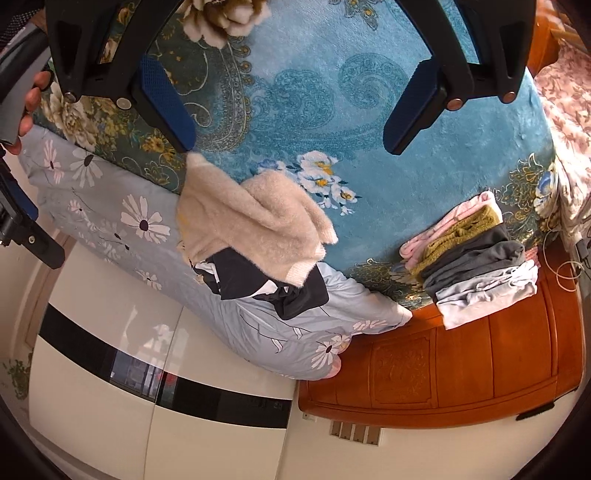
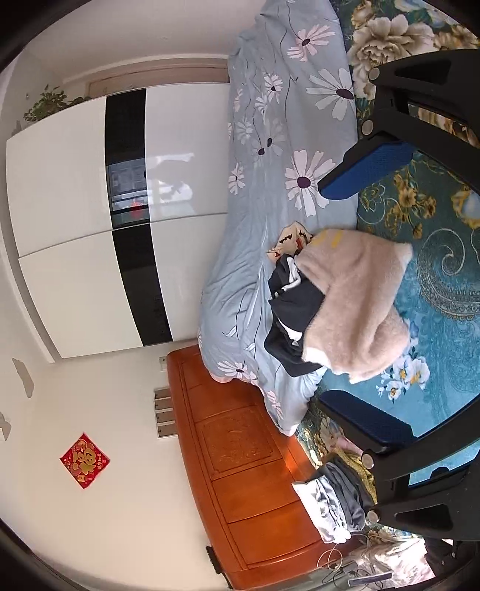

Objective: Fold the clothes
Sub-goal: 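Approach the beige fuzzy sweater on the bed with both grippers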

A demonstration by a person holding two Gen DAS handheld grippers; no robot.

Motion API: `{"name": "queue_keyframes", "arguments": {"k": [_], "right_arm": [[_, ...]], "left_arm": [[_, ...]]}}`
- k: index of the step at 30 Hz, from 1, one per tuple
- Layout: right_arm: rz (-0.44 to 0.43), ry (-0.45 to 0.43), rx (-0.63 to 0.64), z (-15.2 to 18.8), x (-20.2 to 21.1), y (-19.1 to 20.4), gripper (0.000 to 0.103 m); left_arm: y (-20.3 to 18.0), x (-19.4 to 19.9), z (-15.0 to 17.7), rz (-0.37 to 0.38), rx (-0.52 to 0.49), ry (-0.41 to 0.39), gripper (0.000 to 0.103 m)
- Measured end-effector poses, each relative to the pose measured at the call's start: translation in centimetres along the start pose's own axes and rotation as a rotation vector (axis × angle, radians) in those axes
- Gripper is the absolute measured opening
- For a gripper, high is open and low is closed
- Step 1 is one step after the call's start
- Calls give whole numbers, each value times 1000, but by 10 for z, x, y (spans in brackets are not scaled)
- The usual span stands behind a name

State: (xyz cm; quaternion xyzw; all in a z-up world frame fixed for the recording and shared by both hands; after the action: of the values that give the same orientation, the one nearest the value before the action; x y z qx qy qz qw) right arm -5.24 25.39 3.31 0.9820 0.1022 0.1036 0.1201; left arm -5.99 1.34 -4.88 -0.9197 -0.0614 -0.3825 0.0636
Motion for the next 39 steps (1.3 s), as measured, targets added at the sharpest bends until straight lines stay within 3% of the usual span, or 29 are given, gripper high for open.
{"name": "queue_keyframes", "arguments": {"k": [2,8,14,24,31,39], "right_arm": [[-8,35,-23,6,1,-1,103],[26,158,-56,37,-6,-21,103],[116,247,-46,63,-46,-41,103],[159,385,-24,109,-132,-48,103],[223,456,10,150,-180,-50,103],[253,462,66,185,-216,-48,103]], "left_arm": [[-4,-8,0,10,18,50,103],[-6,-22,-15,38,75,61,103],[-8,-71,-26,-27,11,80,103],[-9,-121,-21,-102,-40,-89,103],[15,-169,-19,-159,-25,-74,103],[20,-209,4,-201,-36,-46,103]]}}
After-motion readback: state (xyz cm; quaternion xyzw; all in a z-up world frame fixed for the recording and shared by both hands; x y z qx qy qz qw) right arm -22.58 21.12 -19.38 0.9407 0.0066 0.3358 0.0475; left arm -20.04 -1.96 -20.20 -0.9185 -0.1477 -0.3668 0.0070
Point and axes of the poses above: each gripper's, at about its wrist camera, not at the fingertips, and x roughly against the way its jaws point, y to its left, z to its underside, the point moved 6 cm from there along -x, roughly the way its jaws point, and after that the axes turned 12 degrees about -z, right-handed, at the moved point
